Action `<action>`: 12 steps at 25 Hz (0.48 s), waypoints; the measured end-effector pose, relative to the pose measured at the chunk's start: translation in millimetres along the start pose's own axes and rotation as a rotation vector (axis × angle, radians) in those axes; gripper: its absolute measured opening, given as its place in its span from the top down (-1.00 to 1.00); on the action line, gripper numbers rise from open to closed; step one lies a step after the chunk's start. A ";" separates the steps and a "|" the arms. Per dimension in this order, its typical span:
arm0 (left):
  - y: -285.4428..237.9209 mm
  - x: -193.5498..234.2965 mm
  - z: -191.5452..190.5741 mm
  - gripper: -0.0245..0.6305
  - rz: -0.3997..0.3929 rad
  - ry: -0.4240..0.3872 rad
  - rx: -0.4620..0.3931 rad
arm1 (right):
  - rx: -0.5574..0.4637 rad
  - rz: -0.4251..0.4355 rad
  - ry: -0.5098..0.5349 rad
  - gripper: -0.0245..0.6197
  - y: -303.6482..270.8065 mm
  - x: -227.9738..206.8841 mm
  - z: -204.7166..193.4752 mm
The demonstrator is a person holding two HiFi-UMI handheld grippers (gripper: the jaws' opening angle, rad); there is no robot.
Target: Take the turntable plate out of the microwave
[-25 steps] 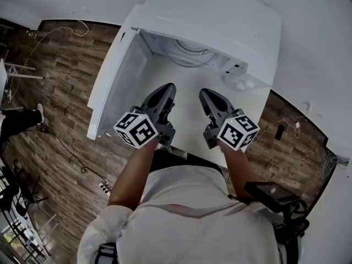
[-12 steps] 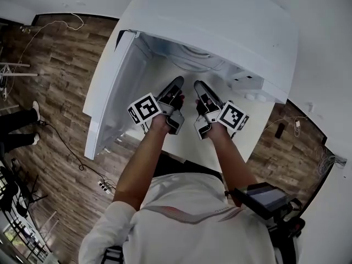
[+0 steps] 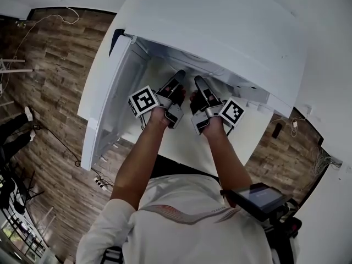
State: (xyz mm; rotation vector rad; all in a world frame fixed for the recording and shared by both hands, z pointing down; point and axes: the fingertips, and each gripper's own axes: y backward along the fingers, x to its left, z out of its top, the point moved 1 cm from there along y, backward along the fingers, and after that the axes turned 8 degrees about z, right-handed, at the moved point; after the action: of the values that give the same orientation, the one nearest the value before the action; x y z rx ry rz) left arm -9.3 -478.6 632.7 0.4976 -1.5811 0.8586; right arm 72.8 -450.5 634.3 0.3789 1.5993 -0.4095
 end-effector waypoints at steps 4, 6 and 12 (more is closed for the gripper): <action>-14.0 8.0 4.4 0.46 0.022 0.002 0.024 | -0.035 0.008 -0.067 0.33 -9.5 -13.4 6.9; -17.5 7.6 4.8 0.46 0.016 0.010 0.035 | -0.044 0.015 -0.089 0.33 -11.6 -16.3 8.5; -26.6 3.6 9.3 0.50 -0.003 0.028 0.046 | -0.041 0.040 -0.130 0.33 -21.1 -18.0 12.4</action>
State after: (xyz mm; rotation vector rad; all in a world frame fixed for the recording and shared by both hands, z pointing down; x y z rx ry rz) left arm 3.4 -501.9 642.7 0.5182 -1.5381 0.8978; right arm 74.9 -474.9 652.2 0.3455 1.4695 -0.3628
